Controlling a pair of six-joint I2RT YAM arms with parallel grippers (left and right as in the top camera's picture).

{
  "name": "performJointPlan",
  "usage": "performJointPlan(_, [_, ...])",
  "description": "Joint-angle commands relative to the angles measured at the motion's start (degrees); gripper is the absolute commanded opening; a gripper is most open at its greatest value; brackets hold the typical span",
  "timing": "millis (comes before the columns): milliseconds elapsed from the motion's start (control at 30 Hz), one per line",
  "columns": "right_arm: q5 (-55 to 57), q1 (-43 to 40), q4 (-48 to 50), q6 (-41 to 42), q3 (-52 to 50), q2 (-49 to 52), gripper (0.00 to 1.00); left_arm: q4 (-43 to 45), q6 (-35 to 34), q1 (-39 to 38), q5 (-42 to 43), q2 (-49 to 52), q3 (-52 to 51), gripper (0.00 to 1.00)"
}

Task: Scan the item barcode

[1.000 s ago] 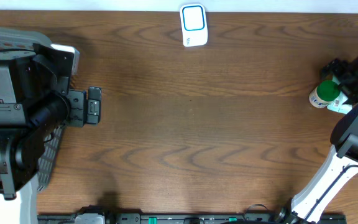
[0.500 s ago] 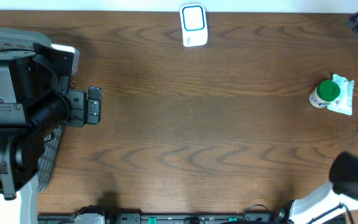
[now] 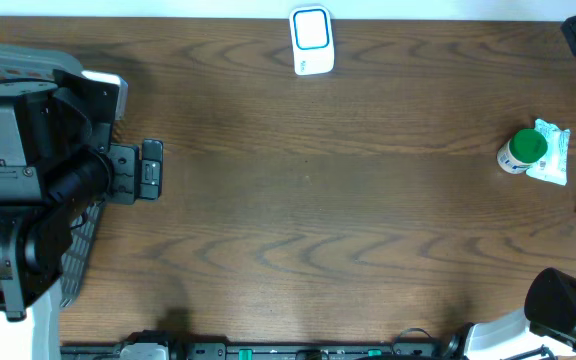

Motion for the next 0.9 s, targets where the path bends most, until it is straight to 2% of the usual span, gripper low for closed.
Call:
performJointPlan(0, [-0.9, 0.1, -0.4, -1.2, 0.0, -1.2, 0.99, 0.0, -0.7, 0.2, -0.7, -0.1, 0.1, 0.98])
performJointPlan(167, [0.1, 0.4, 0.8, -1.2, 0.0, -5.2, 0.99, 0.0, -0.7, 0.2, -0.7, -0.1, 0.1, 0.98])
performJointPlan(300, [8.7, 4.1, 4.3, -1.4, 0.0, -11.0, 0.99, 0.0, -0.7, 0.2, -0.7, -0.1, 0.1, 0.98])
performJointPlan(433, [15.4, 9.2, 8.1, -5.2, 0.0, -17.0, 0.99, 0.0, -0.7, 0.2, -0.7, -0.1, 0.1, 0.98])
performJointPlan(633, [15.6, 15.1, 12.2, -8.7, -0.1, -25.6, 0.99, 0.0, -0.7, 0.2, -0.7, -0.1, 0.1, 0.98])
performJointPlan(867, [15.5, 15.5, 16.7, -12.1, -1.0, -35.3, 0.99, 0.0, -0.7, 0.2, -0.7, -0.1, 0.1, 0.98])
